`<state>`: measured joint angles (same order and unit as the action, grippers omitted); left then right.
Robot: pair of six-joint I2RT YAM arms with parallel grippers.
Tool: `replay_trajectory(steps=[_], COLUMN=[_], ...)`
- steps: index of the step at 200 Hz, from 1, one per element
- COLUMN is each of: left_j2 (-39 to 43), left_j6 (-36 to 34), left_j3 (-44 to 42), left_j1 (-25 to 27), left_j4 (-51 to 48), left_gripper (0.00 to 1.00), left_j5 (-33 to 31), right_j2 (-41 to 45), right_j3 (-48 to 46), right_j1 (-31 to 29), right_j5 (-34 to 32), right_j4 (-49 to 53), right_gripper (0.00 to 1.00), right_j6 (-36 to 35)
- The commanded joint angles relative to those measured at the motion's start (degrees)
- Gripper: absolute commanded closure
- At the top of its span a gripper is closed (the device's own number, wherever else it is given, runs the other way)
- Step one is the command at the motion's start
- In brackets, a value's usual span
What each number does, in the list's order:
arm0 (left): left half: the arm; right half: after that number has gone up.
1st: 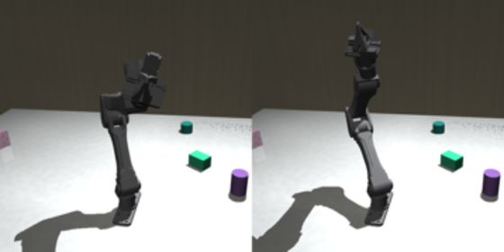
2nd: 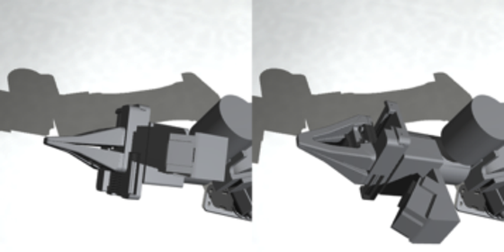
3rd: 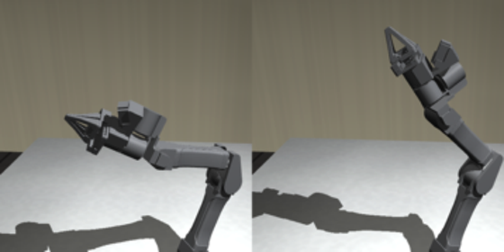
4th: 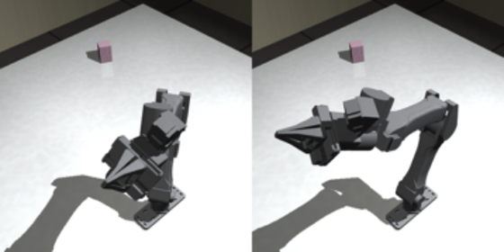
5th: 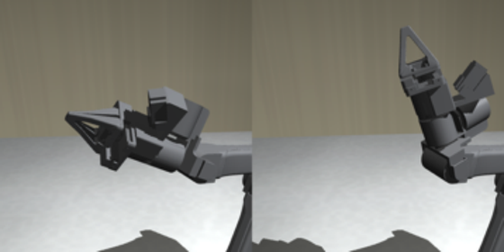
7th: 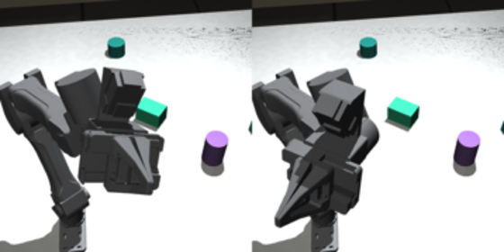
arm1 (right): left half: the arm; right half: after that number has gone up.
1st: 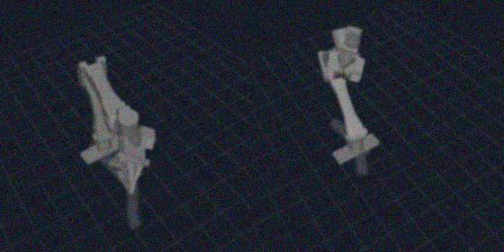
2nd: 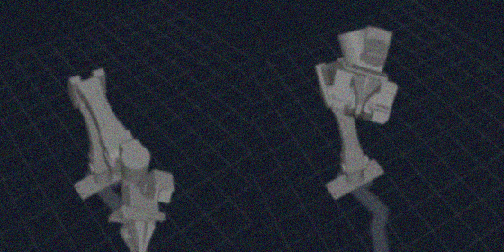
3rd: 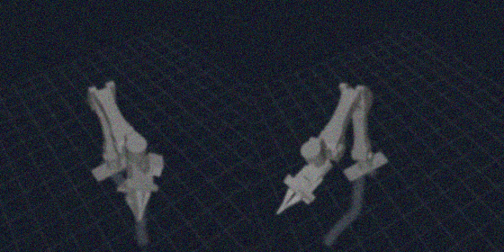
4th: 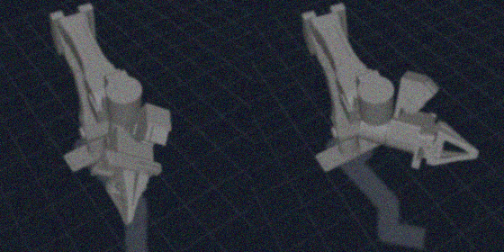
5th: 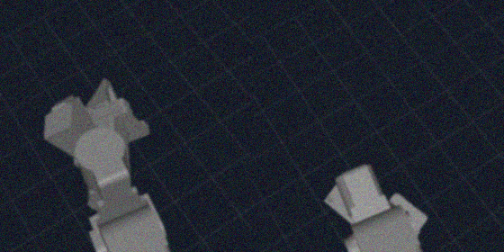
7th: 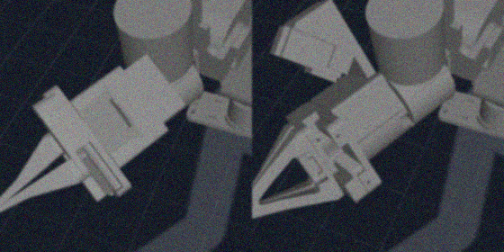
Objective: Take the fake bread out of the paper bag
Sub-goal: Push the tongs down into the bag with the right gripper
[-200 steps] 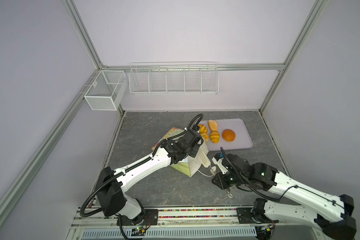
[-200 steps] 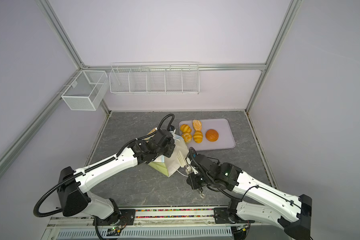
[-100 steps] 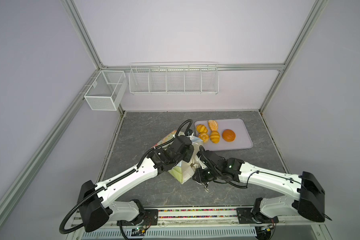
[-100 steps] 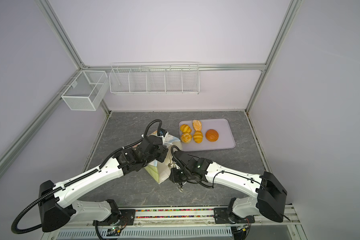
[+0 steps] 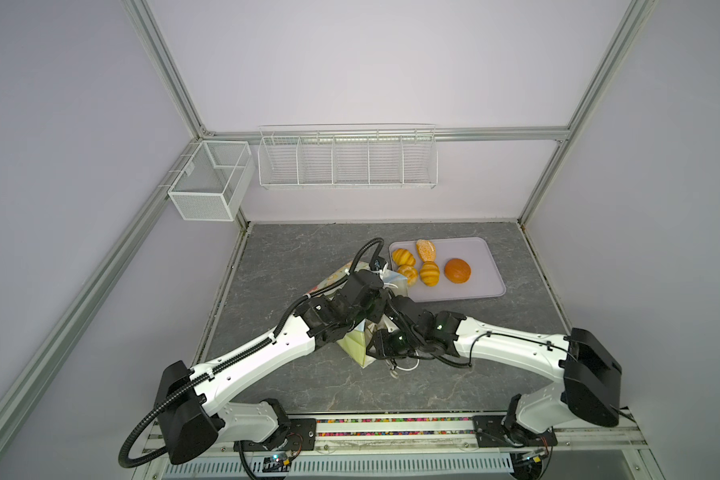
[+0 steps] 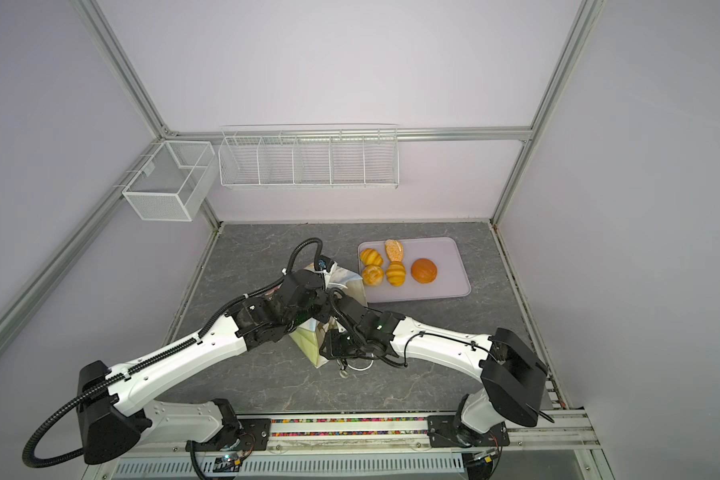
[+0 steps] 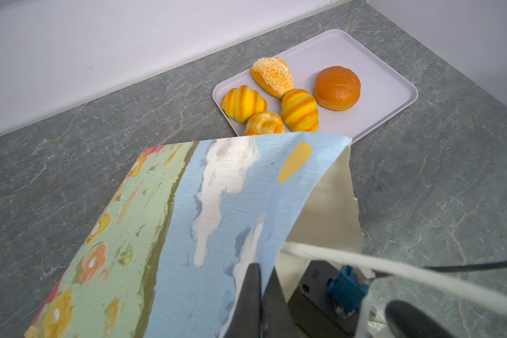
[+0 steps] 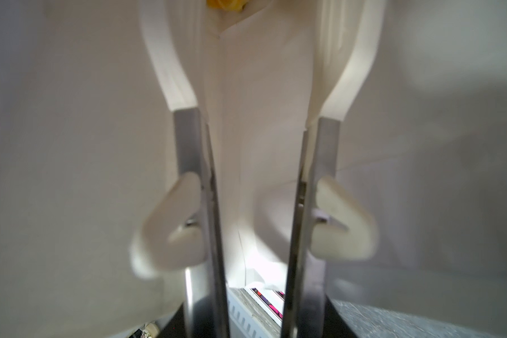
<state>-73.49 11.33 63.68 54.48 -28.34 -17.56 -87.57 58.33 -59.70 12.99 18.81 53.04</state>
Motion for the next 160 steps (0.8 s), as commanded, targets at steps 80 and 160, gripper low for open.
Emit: replay_trajectory(steps=[80, 160], left_j2=[1.2, 2.4], left_j6=[0.7, -2.6], left_j3=[0.7, -1.0], left_j1=[0.2, 0.2], left_j4=[3.4, 4.7], left_gripper=[1.00, 1.00], left_j5=[3.2, 6.5], right_j2=[-5.1, -8.4], right_j3=[5.2, 10.0], right_j1=[1.8, 2.9], right_j5=[4.1, 6.9], right_j4=[-0.6, 4.9], right_gripper=[0.51, 0.52], right_j6=[1.6, -2.4])
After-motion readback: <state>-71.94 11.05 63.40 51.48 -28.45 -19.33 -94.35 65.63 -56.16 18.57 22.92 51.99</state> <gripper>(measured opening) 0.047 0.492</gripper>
